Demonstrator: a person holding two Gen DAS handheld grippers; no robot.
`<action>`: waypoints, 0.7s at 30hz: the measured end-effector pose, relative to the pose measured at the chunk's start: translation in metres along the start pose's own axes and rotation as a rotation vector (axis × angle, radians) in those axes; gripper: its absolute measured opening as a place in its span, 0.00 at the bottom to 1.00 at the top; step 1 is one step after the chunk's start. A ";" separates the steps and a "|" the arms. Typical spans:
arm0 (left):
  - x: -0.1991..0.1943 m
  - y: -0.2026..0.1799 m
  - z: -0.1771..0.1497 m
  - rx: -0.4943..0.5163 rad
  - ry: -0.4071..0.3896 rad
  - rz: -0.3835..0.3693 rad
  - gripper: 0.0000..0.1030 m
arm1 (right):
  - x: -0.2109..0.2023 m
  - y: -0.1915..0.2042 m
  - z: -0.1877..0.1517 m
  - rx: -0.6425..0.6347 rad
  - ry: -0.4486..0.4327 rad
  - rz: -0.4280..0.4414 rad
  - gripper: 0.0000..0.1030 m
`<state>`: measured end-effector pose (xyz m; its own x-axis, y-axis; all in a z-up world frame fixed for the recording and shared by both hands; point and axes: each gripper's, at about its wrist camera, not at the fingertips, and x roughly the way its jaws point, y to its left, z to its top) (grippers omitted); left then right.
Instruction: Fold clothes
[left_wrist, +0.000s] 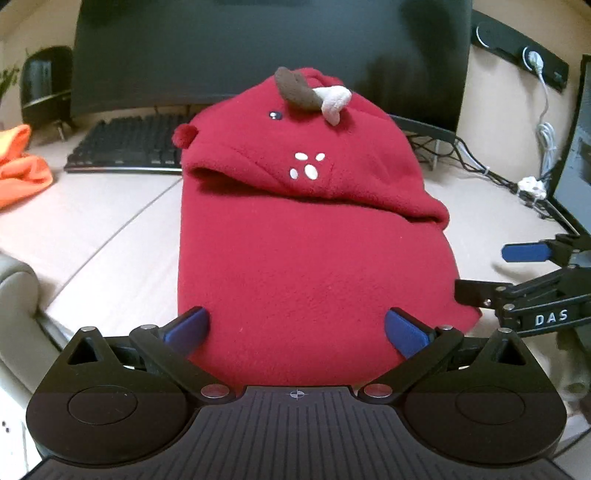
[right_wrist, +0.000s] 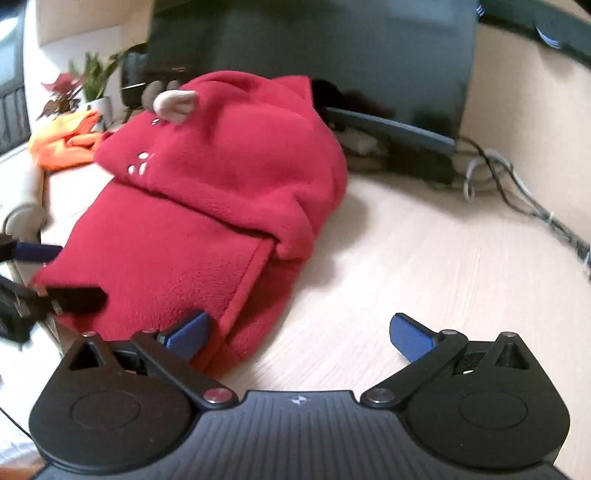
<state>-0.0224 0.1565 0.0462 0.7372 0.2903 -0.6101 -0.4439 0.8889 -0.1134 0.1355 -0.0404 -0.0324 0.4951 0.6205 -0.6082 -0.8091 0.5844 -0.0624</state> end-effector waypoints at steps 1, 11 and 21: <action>-0.002 0.000 0.000 -0.009 -0.007 0.004 1.00 | -0.001 -0.002 -0.001 0.022 0.003 0.005 1.00; -0.109 -0.033 -0.047 0.004 -0.178 0.050 1.00 | -0.100 -0.015 -0.046 0.123 -0.134 0.158 1.00; -0.125 -0.079 -0.149 -0.039 -0.201 0.207 1.00 | -0.142 -0.016 -0.131 0.050 -0.188 0.085 1.00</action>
<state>-0.1557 -0.0032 0.0146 0.7136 0.5316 -0.4563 -0.6113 0.7906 -0.0351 0.0364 -0.2064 -0.0490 0.4799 0.7528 -0.4505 -0.8361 0.5480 0.0252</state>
